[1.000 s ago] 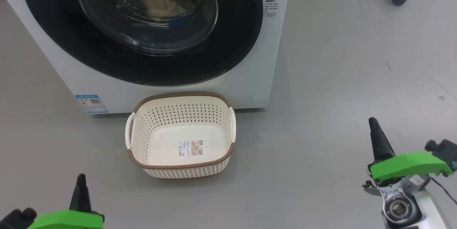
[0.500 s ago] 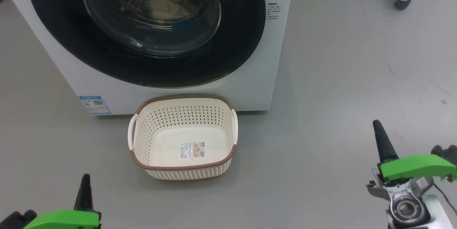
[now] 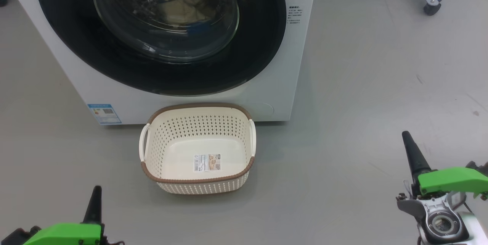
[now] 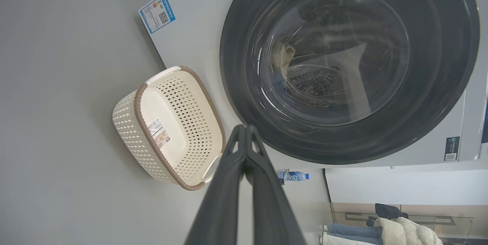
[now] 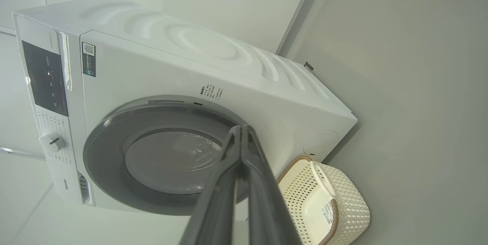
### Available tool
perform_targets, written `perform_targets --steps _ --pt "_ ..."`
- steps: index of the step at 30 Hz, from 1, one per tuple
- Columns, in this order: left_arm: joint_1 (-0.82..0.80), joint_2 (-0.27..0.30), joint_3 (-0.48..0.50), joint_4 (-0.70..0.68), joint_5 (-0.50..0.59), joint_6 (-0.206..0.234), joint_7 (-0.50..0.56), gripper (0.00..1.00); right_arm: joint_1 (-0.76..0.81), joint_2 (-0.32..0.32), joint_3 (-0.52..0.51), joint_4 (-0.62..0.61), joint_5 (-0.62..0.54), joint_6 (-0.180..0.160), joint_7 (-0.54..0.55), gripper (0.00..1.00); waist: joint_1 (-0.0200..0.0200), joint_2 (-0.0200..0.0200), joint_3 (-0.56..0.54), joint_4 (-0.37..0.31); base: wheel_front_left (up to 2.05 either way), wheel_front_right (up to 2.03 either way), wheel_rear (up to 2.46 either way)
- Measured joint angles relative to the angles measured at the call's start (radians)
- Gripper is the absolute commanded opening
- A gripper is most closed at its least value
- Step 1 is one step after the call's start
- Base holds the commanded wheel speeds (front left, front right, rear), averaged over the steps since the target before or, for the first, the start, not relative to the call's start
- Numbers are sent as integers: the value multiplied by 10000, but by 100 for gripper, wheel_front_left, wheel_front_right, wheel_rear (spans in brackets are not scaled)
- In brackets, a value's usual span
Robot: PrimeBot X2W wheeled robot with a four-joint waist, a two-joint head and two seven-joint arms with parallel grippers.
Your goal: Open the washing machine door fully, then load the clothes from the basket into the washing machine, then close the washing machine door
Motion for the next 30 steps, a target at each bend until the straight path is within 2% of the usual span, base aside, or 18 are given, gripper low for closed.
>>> perform_targets --steps 30 --pt "-370 -46 0 234 -3400 -169 838 0 203 13 -617 -123 3258 -2 859 0 0 0 -227 199 0 0 0"
